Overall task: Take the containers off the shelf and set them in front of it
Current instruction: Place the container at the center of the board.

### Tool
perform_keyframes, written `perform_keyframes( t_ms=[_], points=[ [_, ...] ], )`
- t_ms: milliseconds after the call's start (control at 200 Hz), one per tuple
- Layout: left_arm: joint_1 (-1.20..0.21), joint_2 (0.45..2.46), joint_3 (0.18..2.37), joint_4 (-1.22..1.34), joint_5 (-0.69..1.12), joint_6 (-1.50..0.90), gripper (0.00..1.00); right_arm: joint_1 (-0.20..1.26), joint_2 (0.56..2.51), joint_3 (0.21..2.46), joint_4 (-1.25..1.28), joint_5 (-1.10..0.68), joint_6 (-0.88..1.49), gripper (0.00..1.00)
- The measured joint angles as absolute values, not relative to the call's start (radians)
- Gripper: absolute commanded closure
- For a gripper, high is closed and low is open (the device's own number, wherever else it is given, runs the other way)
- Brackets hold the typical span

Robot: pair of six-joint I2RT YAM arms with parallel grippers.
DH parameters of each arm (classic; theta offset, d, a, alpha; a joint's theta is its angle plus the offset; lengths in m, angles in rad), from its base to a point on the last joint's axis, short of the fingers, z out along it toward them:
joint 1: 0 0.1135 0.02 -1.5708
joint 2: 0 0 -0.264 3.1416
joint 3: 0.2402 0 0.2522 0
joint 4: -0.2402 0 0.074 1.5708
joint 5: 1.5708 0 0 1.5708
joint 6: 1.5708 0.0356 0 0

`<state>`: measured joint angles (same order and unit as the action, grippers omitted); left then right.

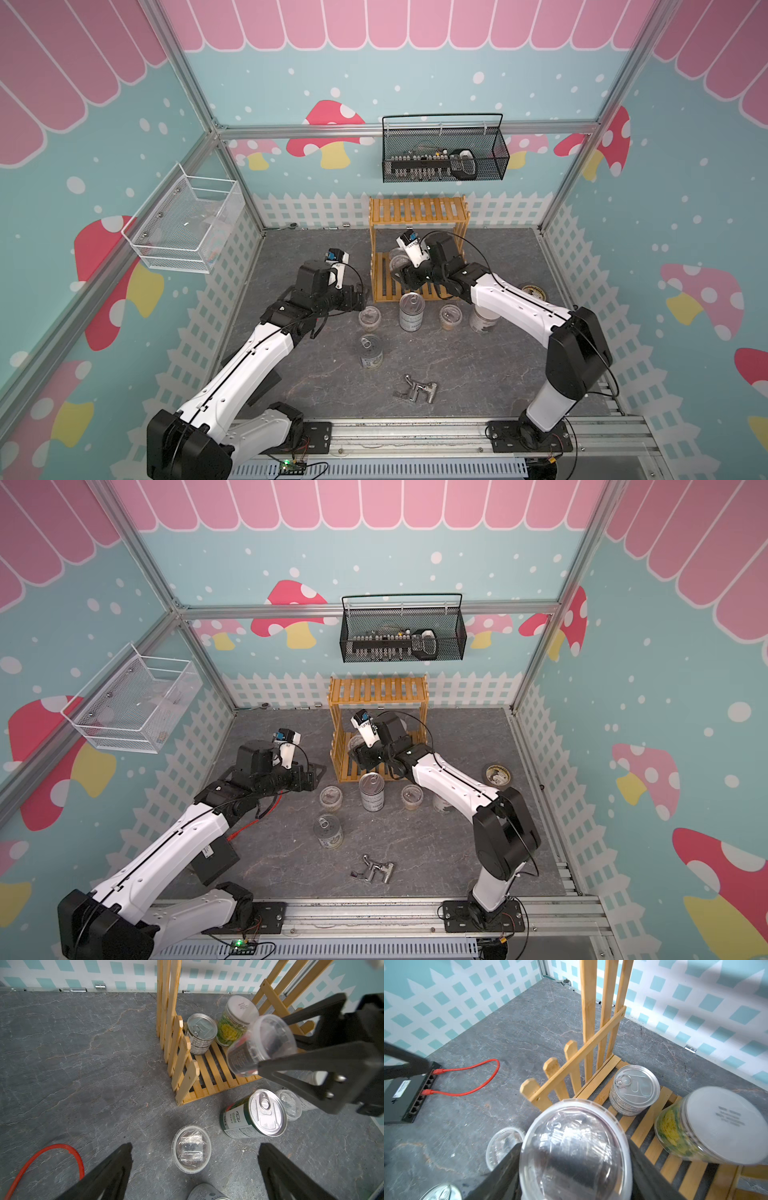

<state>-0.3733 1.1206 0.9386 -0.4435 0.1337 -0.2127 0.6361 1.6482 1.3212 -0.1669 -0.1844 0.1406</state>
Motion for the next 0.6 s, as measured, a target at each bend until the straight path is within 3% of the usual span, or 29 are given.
perform_keyframes(
  t_ms=[365,600],
  points=[
    [-0.372,1.121,0.923,-0.409,0.152,-0.224,0.02,0.807,1.262,1.023,-0.229,-0.220,0.121,0.37],
    [-0.369,1.122,0.923,-0.397,0.155,-0.231,0.02,0.865,1.190,0.790,-0.219,-0.170,0.192,0.37]
  ],
)
